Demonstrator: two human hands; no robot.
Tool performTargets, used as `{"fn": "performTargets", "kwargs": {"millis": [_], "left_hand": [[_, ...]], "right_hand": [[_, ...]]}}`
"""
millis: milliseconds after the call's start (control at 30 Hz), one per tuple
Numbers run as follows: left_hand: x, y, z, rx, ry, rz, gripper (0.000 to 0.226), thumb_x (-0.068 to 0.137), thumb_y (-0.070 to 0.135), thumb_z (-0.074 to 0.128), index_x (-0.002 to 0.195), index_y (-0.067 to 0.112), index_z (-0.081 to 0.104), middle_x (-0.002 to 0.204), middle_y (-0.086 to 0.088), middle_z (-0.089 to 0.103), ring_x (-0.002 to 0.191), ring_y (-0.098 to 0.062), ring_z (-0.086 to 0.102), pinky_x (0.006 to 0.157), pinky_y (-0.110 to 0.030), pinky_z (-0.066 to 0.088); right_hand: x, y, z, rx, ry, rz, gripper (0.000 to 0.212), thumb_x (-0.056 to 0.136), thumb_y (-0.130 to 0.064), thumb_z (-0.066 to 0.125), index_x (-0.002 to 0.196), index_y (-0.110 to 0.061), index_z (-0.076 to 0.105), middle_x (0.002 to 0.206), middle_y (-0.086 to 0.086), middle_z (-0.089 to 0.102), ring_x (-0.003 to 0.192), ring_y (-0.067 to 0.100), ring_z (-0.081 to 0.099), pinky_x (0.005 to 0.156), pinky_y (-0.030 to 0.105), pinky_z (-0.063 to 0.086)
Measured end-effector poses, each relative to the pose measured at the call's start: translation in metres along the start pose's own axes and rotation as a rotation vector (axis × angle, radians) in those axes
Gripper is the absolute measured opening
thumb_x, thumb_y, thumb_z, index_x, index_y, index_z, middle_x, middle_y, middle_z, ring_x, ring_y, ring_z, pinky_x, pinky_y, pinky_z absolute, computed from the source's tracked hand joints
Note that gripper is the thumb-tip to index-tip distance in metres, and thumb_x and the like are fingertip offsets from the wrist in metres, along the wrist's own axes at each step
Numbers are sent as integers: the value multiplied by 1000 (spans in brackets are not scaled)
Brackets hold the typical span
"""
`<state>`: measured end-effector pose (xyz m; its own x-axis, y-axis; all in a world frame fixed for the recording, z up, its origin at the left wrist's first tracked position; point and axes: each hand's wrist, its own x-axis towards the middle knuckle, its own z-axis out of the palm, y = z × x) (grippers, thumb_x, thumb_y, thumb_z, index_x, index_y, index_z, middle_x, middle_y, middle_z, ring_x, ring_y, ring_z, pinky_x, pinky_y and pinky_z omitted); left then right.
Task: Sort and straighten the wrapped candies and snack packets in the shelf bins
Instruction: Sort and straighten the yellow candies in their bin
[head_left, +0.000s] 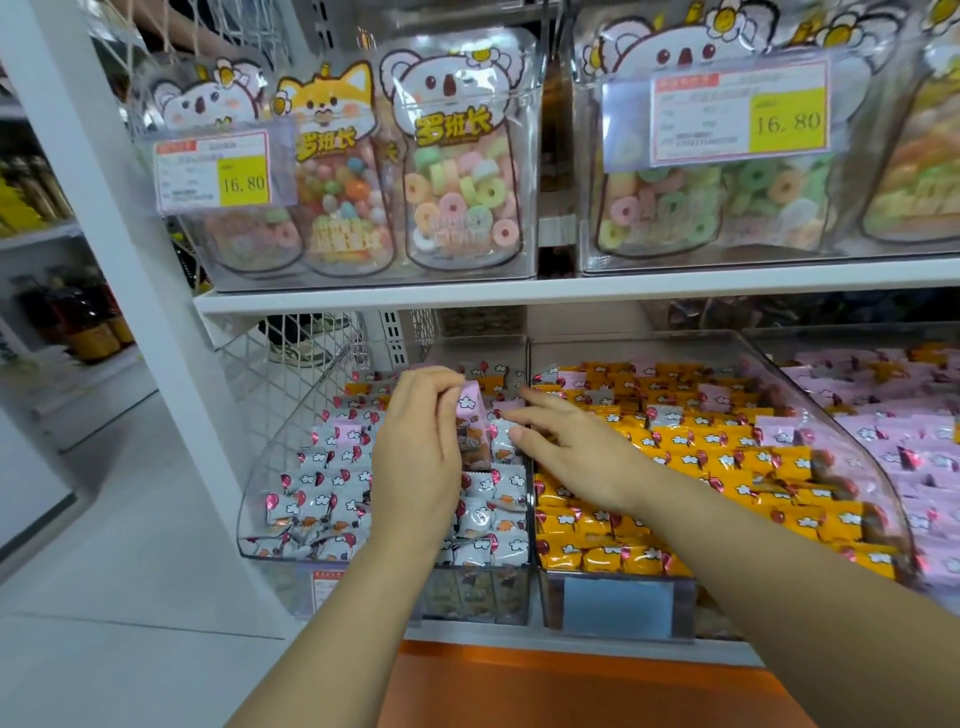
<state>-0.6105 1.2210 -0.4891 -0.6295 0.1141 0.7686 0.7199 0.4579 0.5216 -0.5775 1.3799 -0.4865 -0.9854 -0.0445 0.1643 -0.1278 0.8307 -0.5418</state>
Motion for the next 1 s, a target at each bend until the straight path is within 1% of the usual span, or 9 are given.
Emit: {"fn": "performTargets", "kwargs": {"millis": [167, 300, 433, 567, 633, 700, 833, 933, 1000], "left_hand": [[0, 15, -10, -75, 271, 73, 18, 95, 0, 45, 100, 8, 60, 99, 4, 54, 97, 9, 47, 86, -8, 35], [-6, 21, -14, -99, 314, 103, 18, 94, 3, 44, 100, 12, 59, 99, 9, 52, 98, 8, 48, 86, -10, 37], [-8, 32, -17, -154, 332, 96, 22, 95, 9, 43, 104, 26, 53, 100, 17, 52, 97, 3, 51, 85, -14, 41], [-9, 54, -13, -203, 297, 136, 21, 96, 13, 42, 105, 27, 53, 102, 15, 52, 98, -4, 54, 84, -21, 44], [-10, 71, -5, -242, 275, 161, 20, 96, 14, 41, 105, 26, 53, 102, 14, 52, 97, -6, 54, 84, -23, 45], [-13, 89, 8, -270, 257, 191, 18, 96, 13, 41, 104, 22, 54, 99, 9, 53, 97, -5, 54, 85, -21, 44], [-23, 127, 37, -332, 199, 219, 18, 95, 11, 40, 103, 20, 54, 99, 6, 53, 97, -5, 53, 87, -18, 41], [-30, 153, 56, -376, 131, 220, 19, 96, 12, 40, 104, 24, 54, 100, 5, 53, 98, -7, 54, 88, -19, 41], [-34, 166, 68, -374, 65, 223, 22, 96, 14, 40, 109, 29, 50, 103, 7, 53, 101, -5, 53, 90, -18, 40]], "right_hand": [[-2, -6, -6, -172, -19, -30, 42, 101, -41, 26, 134, -29, 48, 154, -6, 22, 139, 15, 25, 108, 31, 28], [-4, -10, -9, -211, -38, -47, 43, 101, -39, 23, 134, -25, 47, 155, -2, 21, 139, 17, 26, 109, 30, 26], [-12, -9, -14, -108, -17, -67, 47, 99, -38, 38, 144, -27, 33, 154, -4, 24, 140, 13, 23, 111, 27, 20], [-37, -9, -31, 46, 149, -73, 64, 88, -39, 60, 144, -31, 30, 147, -10, 37, 117, -1, 45, 96, 17, 33], [-53, -6, -42, 69, 228, -108, 66, 84, -39, 65, 141, -30, 35, 140, -11, 44, 107, -5, 46, 90, 14, 35], [-68, 0, -55, 60, 299, -139, 60, 82, -36, 67, 136, -28, 42, 132, -10, 52, 114, 1, 47, 94, 17, 37], [-103, 21, -81, 62, 379, -159, 38, 81, -25, 69, 118, -22, 58, 108, -8, 64, 99, 6, 56, 84, 21, 42], [-129, 44, -95, 88, 416, -131, 31, 82, -24, 69, 112, -23, 61, 103, -9, 65, 95, 6, 57, 82, 24, 44], [-143, 61, -102, 121, 464, -90, 30, 81, -22, 69, 110, -24, 61, 103, -12, 63, 95, 4, 56, 82, 17, 44]]}}
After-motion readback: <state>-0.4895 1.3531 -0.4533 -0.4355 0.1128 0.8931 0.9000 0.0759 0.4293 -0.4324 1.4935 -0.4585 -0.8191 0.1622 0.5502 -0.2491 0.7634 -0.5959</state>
